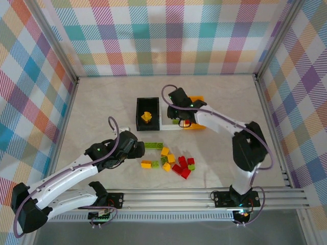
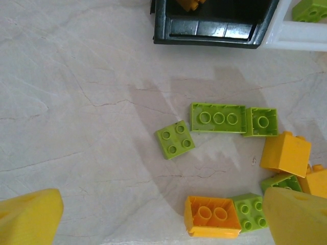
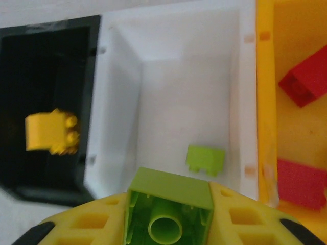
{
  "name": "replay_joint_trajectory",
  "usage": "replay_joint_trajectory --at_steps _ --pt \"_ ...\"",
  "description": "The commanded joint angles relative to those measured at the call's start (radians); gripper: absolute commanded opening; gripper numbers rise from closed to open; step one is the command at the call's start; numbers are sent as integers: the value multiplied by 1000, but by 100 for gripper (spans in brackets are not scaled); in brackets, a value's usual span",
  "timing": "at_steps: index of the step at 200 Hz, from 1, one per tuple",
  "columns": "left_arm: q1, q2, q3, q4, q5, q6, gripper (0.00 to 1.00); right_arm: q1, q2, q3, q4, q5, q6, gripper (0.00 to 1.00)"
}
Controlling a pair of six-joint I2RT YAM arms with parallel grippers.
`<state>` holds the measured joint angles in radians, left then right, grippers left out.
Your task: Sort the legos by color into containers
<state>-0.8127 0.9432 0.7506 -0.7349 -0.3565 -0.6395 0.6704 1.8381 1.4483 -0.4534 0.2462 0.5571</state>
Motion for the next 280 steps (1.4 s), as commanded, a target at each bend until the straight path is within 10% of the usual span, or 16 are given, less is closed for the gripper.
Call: replay_joint_trajectory --at_steps 1,53,142,280 --pt "7 10 -1 -18 23 -1 100 -14 85 99 -42 -16 -44 40" --pt "-19 56 -6 27 119 32 100 -16 41 134 -15 -42 -87 76" --pt "-175 326 -46 178 207 -5 87 -15 -335 -323 58 -102 -62 78" --pt "-167 469 -61 206 157 -6 45 -15 -448 -402 51 -44 -28 79"
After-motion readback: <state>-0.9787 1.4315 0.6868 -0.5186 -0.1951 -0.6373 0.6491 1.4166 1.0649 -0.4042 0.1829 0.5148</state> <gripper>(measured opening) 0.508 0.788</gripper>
